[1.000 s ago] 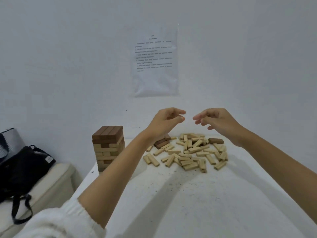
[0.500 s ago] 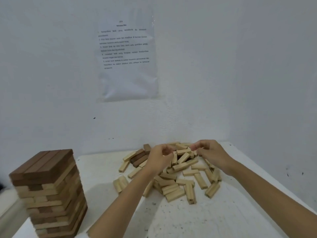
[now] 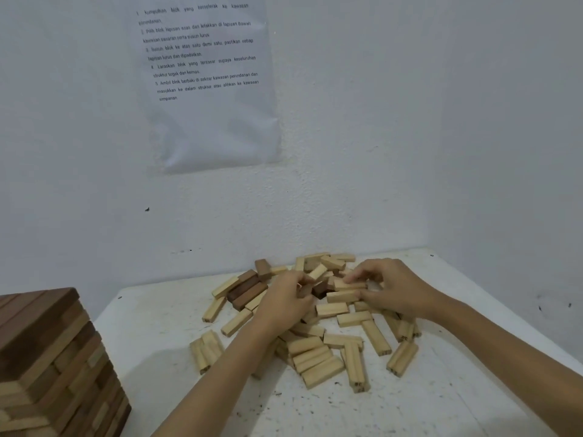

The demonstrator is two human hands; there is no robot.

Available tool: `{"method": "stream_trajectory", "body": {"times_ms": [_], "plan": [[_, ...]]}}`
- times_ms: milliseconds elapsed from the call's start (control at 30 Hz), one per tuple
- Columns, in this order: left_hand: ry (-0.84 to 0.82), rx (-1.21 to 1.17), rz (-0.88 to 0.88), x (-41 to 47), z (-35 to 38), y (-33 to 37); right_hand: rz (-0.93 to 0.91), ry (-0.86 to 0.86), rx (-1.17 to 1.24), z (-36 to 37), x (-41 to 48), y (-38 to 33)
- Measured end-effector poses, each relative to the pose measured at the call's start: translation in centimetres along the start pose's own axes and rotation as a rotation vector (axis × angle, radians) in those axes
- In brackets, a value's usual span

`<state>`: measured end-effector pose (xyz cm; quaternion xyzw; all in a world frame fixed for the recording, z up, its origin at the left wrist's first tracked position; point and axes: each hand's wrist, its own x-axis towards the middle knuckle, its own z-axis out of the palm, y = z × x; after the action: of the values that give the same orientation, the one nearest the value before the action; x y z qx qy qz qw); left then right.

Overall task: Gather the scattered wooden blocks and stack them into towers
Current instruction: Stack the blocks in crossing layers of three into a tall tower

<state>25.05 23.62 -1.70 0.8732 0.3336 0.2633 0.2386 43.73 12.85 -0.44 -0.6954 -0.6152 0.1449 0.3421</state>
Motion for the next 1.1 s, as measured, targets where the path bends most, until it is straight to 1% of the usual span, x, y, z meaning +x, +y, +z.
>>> {"method": "stream_trajectory", "body": {"times_ms": [167, 267, 367, 467, 567, 633, 767, 833, 900, 1000, 1100], "plan": [[0.008, 0.068, -0.020, -0.2, -0.2, -0.3, -0.028, -0.050, 0.004, -1.4, -1.7, -0.2], [0.038, 0.010, -0.004, 0.1, -0.1, 0.2, -0.004, -0.067, 0.020, -2.0, -2.0, -0.4], [0.008, -0.008, 0.038, 0.6, 0.4, 0.9, 0.030, 0.023, 0.036, -2.1, -1.3, -0.1], [-0.044, 0.056, 0.056, 1.5, 1.0, 1.0, 0.037, 0.128, 0.063, -1.9, -0.1, 0.5], [-0.036, 0.103, 0.052, 2.2, 1.4, 0.8, 0.039, 0.086, 0.046, -1.2, 1.0, 0.9], [-0.047, 0.107, 0.069, 2.4, 1.5, 0.7, 0.013, 0.039, 0.012, -0.7, 1.7, 1.1], [-0.062, 0.101, 0.109, 2.1, 1.5, 0.5, -0.018, -0.030, -0.218, 0.5, 3.4, 2.8], [-0.015, 0.062, 0.087, 1.8, 1.4, 0.3, 0.012, -0.052, -0.288, 1.0, 3.8, 3.4], [0.059, -0.013, 0.055, 1.5, 1.1, 0.3, 0.014, -0.065, -0.296, 0.9, 3.7, 3.4], [0.146, -0.184, -0.026, 1.3, 0.2, 0.5, -0.071, -0.103, -0.246, 0.2, 3.1, 2.5], [0.199, -0.387, -0.120, 1.1, -1.0, 0.8, -0.129, -0.087, -0.172, -0.3, 2.3, 1.3]]}}
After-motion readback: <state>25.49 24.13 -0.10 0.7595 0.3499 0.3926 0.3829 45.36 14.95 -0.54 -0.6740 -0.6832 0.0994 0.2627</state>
